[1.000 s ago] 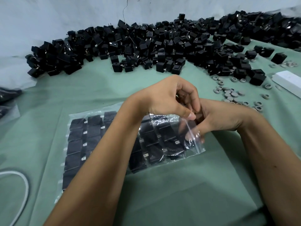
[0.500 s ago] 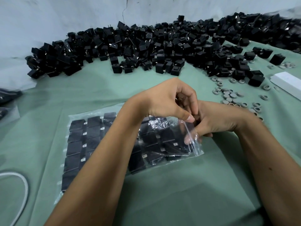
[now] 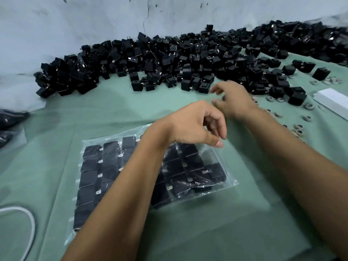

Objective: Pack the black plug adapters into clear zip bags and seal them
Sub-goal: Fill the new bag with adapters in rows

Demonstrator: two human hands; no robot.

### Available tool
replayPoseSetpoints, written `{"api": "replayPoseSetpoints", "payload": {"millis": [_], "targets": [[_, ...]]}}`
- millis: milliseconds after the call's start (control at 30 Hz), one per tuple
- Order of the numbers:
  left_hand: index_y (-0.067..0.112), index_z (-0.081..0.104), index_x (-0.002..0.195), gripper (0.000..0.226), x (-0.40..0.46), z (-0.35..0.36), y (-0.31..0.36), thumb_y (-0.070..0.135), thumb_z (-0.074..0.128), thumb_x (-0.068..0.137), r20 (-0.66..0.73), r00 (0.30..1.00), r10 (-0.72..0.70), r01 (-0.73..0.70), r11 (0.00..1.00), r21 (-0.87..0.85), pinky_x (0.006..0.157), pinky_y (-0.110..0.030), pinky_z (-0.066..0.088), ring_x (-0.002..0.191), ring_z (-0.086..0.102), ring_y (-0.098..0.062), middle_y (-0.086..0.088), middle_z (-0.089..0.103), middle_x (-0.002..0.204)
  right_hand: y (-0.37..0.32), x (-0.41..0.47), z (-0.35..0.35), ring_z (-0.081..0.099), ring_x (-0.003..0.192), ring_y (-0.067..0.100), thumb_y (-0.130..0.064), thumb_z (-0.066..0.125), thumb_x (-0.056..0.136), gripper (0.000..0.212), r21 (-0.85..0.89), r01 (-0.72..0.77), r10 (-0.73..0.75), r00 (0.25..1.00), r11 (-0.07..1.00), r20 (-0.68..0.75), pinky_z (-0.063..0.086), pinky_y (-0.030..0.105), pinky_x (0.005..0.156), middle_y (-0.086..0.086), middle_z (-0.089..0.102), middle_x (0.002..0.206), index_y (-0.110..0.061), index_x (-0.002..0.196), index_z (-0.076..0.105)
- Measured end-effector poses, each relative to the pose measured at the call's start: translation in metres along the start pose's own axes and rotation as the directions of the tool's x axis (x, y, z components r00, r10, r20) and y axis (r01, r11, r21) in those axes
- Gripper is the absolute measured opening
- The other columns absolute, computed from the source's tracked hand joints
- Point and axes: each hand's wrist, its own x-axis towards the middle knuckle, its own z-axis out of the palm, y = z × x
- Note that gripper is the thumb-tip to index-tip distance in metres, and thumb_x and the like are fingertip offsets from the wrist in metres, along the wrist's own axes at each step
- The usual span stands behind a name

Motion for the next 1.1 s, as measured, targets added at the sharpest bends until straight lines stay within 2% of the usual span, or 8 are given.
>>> {"api": "replayPoseSetpoints", "payload": {"millis": [100, 200, 333, 533, 667, 800, 967, 1100], "targets": [[0.008, 0.077, 0.091, 0.013, 0.000, -0.003, -0.003, 0.010, 0.085, 0.081, -0.039, 0.999, -0.024, 0.025, 0.999, 0.038, 0.093, -0.045, 0.054, 0.088, 0.070, -0.023, -0.010, 0.075, 0.089, -0.005, 0.037, 0.017, 0.035, 0.135, 0.038, -0.009, 0.054, 0.100, 0.056, -0.259, 0.130, -0.101, 0.987, 0.957, 0.123, 0.031, 0.041, 0.115, 0.008, 0.038, 0.158, -0.020, 0.154, 0.043], [0.005, 0.078, 0.092, 0.009, -0.001, -0.006, -0.004, 0.006, 0.081, 0.084, -0.053, 0.998, -0.031, 0.033, 0.999, 0.037, 0.094, -0.041, 0.054, 0.091, 0.069, -0.023, -0.008, 0.076, 0.089, -0.006, 0.051, 0.028, 0.034, 0.141, 0.039, -0.009, 0.058, 0.098, 0.062, -0.319, 0.152, -0.092, 0.977, 0.935, 0.194, 0.032, 0.043, 0.118, 0.007, 0.033, 0.161, -0.019, 0.157, 0.038], [0.001, 0.077, 0.095, 0.009, -0.002, -0.008, -0.003, -0.001, 0.075, 0.087, -0.030, 0.999, -0.020, 0.021, 0.999, 0.035, 0.094, -0.042, 0.053, 0.095, 0.068, -0.027, -0.012, 0.075, 0.095, -0.005, 0.035, 0.023, 0.053, 0.116, 0.034, -0.015, 0.070, 0.091, 0.037, -0.150, 0.112, -0.101, 0.992, 0.982, 0.075, 0.043, 0.037, 0.100, 0.014, 0.048, 0.128, -0.012, 0.128, 0.062], [0.009, 0.077, 0.098, 0.017, -0.005, -0.014, -0.005, -0.002, 0.073, 0.085, 0.030, 0.998, -0.055, 0.054, 0.998, 0.041, 0.099, -0.047, 0.052, 0.100, 0.069, -0.027, -0.012, 0.074, 0.099, -0.004, -0.036, 0.001, 0.065, 0.079, 0.015, -0.018, 0.078, 0.087, 0.023, 0.204, -0.014, 0.021, 0.999, 0.979, -0.034, 0.048, 0.026, 0.070, 0.001, 0.069, 0.094, -0.015, 0.103, 0.063], [0.011, 0.078, 0.097, 0.023, -0.008, -0.017, -0.004, -0.006, 0.075, 0.081, 0.022, 0.999, -0.046, 0.045, 0.998, 0.053, 0.096, -0.043, 0.055, 0.093, 0.072, -0.019, -0.004, 0.075, 0.092, 0.002, -0.071, -0.018, 0.064, 0.059, 0.012, -0.005, 0.065, 0.098, 0.013, 0.702, -0.169, -0.020, 0.967, 0.692, 0.252, 0.050, 0.021, 0.056, 0.011, 0.072, 0.078, 0.001, 0.110, 0.064], [0.015, 0.078, 0.093, 0.022, -0.008, -0.019, -0.004, -0.001, 0.082, 0.079, -0.017, 1.000, -0.013, 0.014, 0.998, 0.068, 0.097, -0.046, 0.053, 0.092, 0.072, -0.016, -0.002, 0.076, 0.091, 0.005, -0.083, -0.026, 0.069, 0.064, 0.021, -0.011, 0.070, 0.086, 0.018, 0.767, -0.276, -0.194, 0.868, 0.579, 0.458, 0.056, 0.022, 0.057, 0.015, 0.069, 0.079, 0.001, 0.100, 0.069], [0.015, 0.077, 0.091, 0.019, -0.010, -0.022, -0.002, 0.004, 0.085, 0.078, -0.047, 0.999, 0.018, -0.015, 0.998, 0.064, 0.082, -0.038, 0.054, 0.087, 0.070, -0.012, 0.000, 0.077, 0.088, 0.003, -0.082, -0.023, 0.055, 0.050, 0.007, -0.021, 0.081, 0.081, 0.023, 0.694, -0.164, -0.286, 0.826, 0.701, 0.485, 0.039, 0.015, 0.047, 0.004, 0.069, 0.066, -0.002, 0.094, 0.076], [0.012, 0.077, 0.092, 0.018, -0.010, -0.022, -0.001, 0.006, 0.086, 0.078, -0.048, 0.998, 0.033, -0.029, 0.997, 0.070, 0.083, -0.040, 0.052, 0.091, 0.069, -0.019, -0.003, 0.077, 0.089, -0.006, -0.085, -0.017, 0.054, 0.051, 0.010, -0.017, 0.082, 0.083, 0.011, 0.697, -0.136, -0.371, 0.766, 0.704, 0.524, 0.041, 0.017, 0.047, 0.013, 0.073, 0.074, -0.009, 0.089, 0.079]]}}
